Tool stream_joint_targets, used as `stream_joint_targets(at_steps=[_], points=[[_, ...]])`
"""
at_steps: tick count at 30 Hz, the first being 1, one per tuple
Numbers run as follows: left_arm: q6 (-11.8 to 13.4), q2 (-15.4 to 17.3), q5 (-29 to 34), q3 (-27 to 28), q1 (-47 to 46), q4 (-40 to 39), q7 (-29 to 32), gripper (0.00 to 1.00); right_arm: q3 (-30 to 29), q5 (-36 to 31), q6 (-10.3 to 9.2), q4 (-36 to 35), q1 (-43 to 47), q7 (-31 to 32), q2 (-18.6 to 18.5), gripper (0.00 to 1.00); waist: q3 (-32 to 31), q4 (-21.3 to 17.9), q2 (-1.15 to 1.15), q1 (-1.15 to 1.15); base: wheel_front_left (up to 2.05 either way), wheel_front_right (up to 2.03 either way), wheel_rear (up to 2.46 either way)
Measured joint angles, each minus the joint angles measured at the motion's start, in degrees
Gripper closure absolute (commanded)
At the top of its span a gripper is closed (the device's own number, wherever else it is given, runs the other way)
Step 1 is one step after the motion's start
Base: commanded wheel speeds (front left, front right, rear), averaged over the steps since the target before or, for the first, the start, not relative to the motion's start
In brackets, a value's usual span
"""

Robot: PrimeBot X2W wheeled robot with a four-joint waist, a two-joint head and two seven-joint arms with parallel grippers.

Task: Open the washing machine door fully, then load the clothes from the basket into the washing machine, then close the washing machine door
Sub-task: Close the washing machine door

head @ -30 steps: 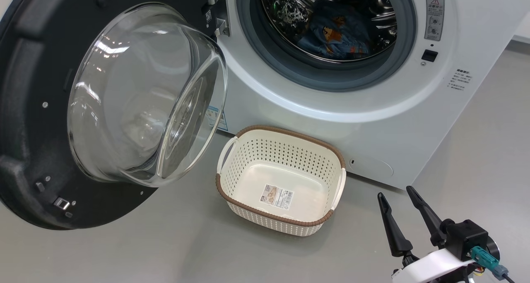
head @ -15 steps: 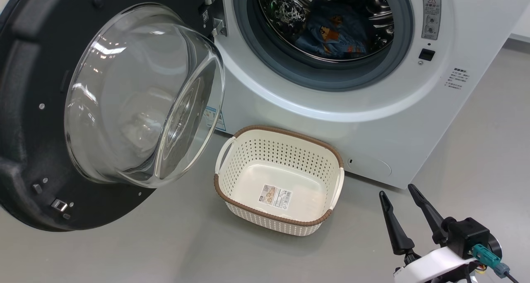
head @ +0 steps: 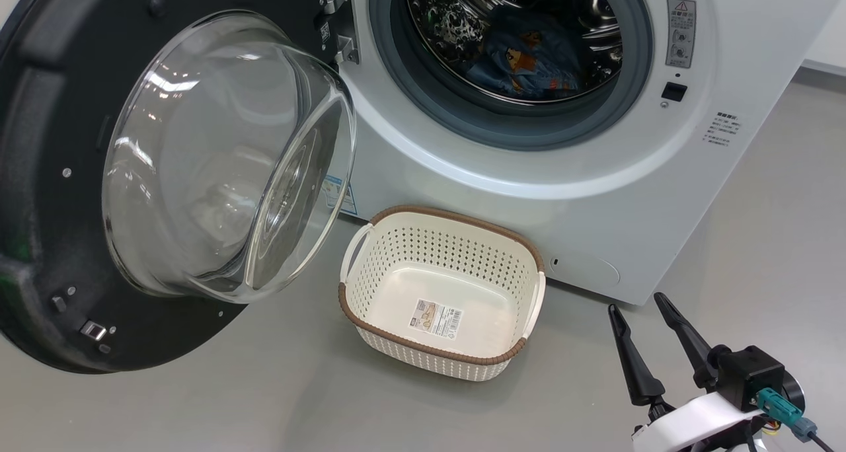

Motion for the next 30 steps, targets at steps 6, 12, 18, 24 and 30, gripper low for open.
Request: stream_joint_targets(at_steps=[6,12,18,24,30], points=[[-0.01,-1.13,-3.14,-0.32,-0.31,-1.21,5.04,1.0,-0.27,0.01,0.0,0.01,0.01,0.0,-0.08,0.0,-0.36,0.01,0.0,0.0,0.0,0.0,0.0],[-0.01,-2.52,-3.85,-2.13,-0.54,-2.79,9.26,1.0,-0.35,0.01,0.0,0.0,0.02,0.0,-0.09,0.0,-0.67,0.28,0.0,0.0,0.0,0.0,0.0],[-0.01,-2.45,-3.87,-3.74,0.07,-4.52,13.57,1.0,-0.55,0.01,0.0,-0.01,0.07,0.0,-0.09,0.0,-0.88,0.37,0.0,0.0,0.0,0.0,0.0],[0.0,-3.27,-4.57,-4.14,1.41,-6.71,16.47,1.0,-0.8,0.01,0.0,-0.05,0.14,0.0,0.01,0.0,-0.95,0.55,0.0,0.0,0.0,0.0,0.0],[0.0,-5.25,-6.28,-3.89,4.52,-9.31,17.81,1.0,-0.2,0.01,0.0,-0.1,0.14,0.0,0.73,0.0,-1.06,0.11,0.0,0.0,0.0,0.0,0.0]])
